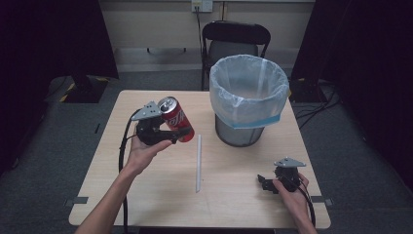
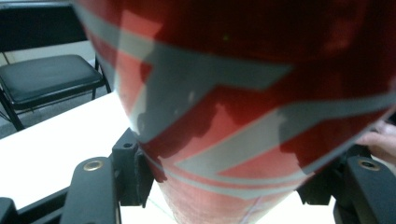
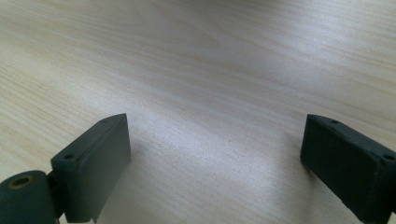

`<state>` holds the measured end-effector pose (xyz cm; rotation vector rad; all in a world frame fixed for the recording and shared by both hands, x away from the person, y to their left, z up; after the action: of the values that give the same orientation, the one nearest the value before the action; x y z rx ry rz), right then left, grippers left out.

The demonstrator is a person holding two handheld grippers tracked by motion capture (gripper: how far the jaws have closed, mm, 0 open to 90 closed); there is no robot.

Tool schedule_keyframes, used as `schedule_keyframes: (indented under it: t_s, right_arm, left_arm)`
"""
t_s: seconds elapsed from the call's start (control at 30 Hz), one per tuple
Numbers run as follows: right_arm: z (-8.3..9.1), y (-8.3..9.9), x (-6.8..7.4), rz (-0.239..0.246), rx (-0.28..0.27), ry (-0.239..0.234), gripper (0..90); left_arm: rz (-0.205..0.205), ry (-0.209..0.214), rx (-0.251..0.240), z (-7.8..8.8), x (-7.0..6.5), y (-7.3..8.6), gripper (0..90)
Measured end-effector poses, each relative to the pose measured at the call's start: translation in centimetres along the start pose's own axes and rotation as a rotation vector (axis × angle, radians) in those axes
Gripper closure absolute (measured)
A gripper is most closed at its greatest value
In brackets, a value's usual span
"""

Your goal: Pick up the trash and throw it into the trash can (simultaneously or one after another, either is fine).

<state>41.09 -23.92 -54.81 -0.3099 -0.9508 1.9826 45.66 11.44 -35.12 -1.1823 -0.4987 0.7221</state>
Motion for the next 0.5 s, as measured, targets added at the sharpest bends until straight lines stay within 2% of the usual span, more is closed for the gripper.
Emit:
schedule_keyframes:
  t_s: [0.17,0.5]
  right_arm:
    - [0.0,0.0,0.0,0.000,0.000,0.000,7.7]
    - [0.0,0.0,0.0,0.000,0.000,0.000,7.7]
  left_arm:
    - [-0.027,0.000,-0.009,-0.4,-0.3,-1.6,34.3]
    - [-0.014,0.002,-0.048,-1.4,0.3,-4.8,34.4]
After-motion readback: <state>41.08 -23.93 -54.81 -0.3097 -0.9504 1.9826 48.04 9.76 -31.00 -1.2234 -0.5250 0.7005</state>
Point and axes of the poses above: each handheld gripper's, and its own axes: z roughly backward along the jaws, y roughly out of its underside, x roughly to its left, the point moved 7 cm from there along -z, roughly forward along the jaws, and after that the axes turned 13 degrees about -y, right-handed, at the moved point
